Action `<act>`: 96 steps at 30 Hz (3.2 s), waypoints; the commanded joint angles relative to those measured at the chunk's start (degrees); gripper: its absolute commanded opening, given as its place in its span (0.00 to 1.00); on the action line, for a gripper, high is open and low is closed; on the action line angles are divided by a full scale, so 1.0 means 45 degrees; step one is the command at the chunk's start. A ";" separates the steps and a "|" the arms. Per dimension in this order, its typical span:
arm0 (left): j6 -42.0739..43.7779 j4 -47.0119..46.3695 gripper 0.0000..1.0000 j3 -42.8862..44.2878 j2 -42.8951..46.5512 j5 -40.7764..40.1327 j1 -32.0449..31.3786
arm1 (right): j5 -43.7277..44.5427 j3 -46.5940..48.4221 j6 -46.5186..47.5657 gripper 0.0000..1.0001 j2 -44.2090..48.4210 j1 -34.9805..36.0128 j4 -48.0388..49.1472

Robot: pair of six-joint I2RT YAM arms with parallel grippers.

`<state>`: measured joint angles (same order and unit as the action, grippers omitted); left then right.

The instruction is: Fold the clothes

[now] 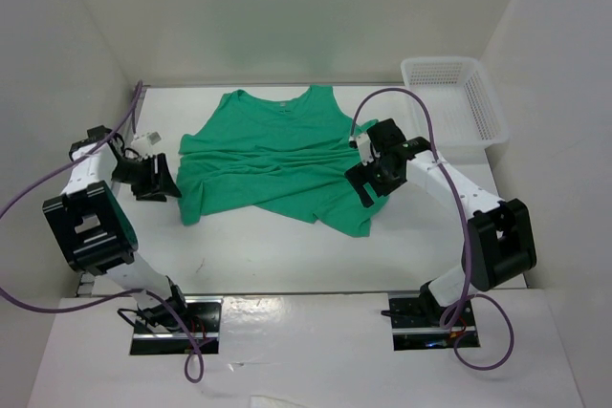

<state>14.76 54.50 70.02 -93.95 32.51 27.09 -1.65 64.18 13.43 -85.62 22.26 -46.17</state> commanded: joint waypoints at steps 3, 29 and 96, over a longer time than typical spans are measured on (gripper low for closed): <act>-0.0449 -0.0334 0.60 0.0046 -0.1327 -0.1405 0.0054 | -0.0102 -0.0003 0.0160 0.98 0.0278 0.0131 0.0552; -0.2168 -0.1133 0.59 0.0103 -0.2343 -0.5252 -0.2895 | -0.0395 -0.0552 0.0043 0.98 0.1762 0.0483 0.1100; -0.2871 -0.2246 0.45 0.1336 -0.2833 -0.3670 -0.1764 | 0.0816 -0.0786 -0.0309 0.98 0.0766 0.1069 0.1452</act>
<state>2.55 46.44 76.69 -106.67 14.50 18.13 1.37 61.30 12.86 -83.81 26.48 -41.58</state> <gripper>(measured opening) 0.454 0.978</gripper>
